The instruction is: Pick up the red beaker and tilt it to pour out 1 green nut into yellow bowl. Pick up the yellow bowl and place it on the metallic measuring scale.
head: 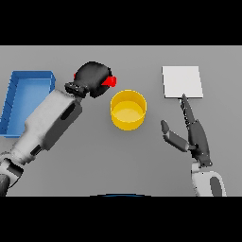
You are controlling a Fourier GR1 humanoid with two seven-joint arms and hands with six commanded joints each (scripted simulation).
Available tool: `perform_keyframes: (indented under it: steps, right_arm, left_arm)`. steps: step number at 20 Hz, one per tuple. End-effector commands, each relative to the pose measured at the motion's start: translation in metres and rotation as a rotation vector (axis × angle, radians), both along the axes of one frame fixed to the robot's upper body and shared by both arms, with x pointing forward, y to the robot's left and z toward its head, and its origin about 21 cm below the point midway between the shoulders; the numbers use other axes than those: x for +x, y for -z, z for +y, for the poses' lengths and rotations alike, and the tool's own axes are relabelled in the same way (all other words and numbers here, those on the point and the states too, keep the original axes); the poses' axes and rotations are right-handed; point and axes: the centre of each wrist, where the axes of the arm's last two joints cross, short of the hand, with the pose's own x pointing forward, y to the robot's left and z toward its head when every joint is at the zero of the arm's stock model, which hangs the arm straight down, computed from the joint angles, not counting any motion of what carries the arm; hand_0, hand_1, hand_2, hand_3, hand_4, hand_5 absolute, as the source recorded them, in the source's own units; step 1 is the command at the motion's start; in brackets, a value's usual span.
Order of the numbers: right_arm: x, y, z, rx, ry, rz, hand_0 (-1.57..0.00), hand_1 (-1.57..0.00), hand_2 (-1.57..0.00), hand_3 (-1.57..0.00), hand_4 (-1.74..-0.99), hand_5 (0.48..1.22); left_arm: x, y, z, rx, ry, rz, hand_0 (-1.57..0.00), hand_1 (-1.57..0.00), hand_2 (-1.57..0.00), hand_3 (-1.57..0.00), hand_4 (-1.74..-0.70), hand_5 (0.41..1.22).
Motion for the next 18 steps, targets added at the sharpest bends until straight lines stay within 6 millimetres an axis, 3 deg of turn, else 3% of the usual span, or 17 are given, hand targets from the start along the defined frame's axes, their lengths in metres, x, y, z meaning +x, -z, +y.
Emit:
perform_keyframes:
  steps: [1,7,12,18]
  right_arm:
    - [-0.001,0.001,-0.002,0.006,0.003,0.002,0.00,0.00,0.00,0.00,-1.190,0.675]
    - [-0.001,0.005,-0.003,0.062,0.010,0.032,0.00,0.00,0.00,0.00,-1.206,0.639]
    - [-0.004,0.007,-0.003,0.034,0.023,0.008,0.00,0.00,0.00,0.00,-1.214,0.600]
    - [-0.001,0.002,0.000,0.021,0.040,-0.019,0.00,0.00,0.00,0.00,-1.160,0.569]
  left_arm:
    - [-0.001,-0.002,-0.004,0.063,0.019,-0.009,-1.57,-1.57,-1.57,-1.49,-1.70,1.205]
    - [0.010,-0.016,-0.026,0.389,0.176,-0.060,-1.57,-1.57,-1.57,-1.29,-1.72,1.217]
    - [0.010,-0.021,-0.050,0.564,0.301,-0.110,-1.57,-1.57,-1.57,-1.48,-1.73,1.220]
    - [0.011,-0.027,-0.058,0.799,0.417,-0.214,-1.57,-1.57,-1.57,-1.55,-1.74,1.221]
